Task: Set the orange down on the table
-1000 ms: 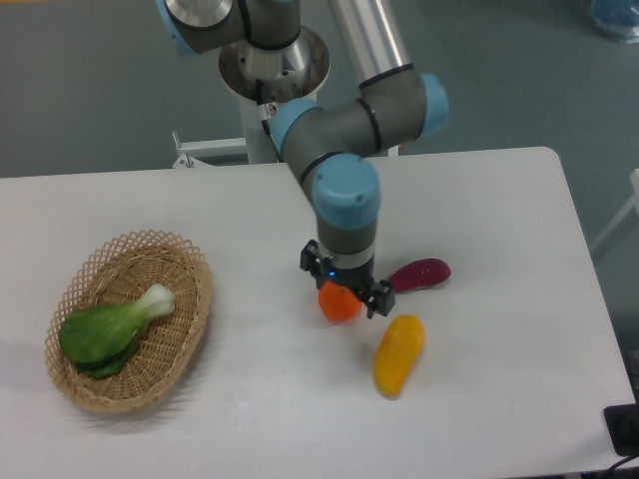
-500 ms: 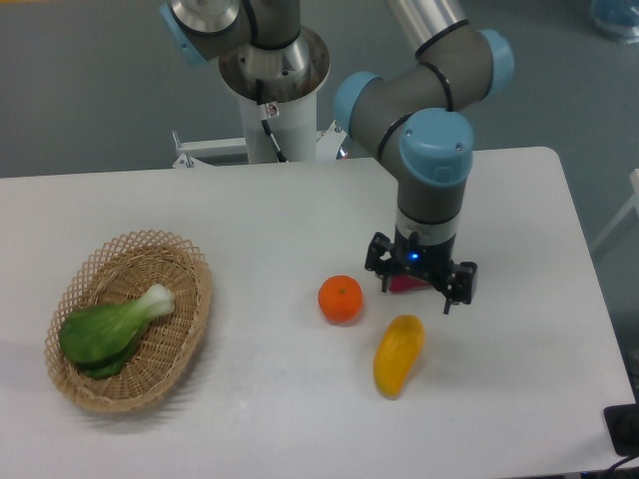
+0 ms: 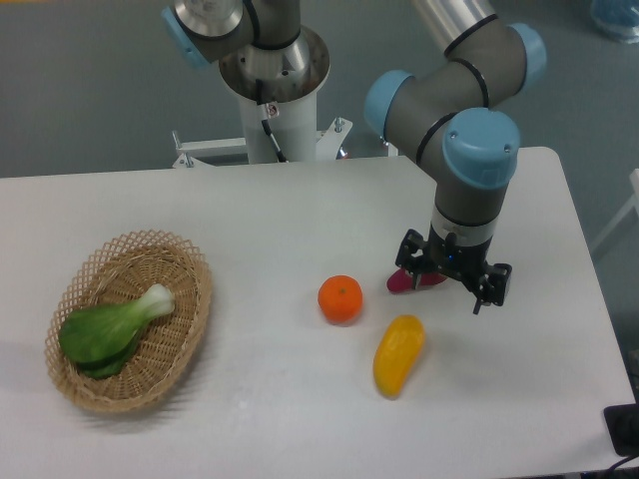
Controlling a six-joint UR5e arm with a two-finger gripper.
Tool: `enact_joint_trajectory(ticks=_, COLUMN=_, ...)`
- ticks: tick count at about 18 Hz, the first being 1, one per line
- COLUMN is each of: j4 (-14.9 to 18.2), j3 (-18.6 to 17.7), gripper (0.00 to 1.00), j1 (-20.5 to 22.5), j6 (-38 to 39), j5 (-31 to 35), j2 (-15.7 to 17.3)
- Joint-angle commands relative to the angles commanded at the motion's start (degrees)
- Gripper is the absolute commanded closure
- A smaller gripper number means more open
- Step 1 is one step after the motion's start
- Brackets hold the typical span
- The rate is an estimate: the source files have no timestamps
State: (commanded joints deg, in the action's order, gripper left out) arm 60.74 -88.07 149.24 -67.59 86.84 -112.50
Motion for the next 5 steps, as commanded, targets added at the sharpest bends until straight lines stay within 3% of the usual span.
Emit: enact_joint_trajectory(ticks=5, j4=-0.36, j3=-0.79, gripper=0.00, j1=-0.09, j6=0.00, j5=0.09, j2=0.00)
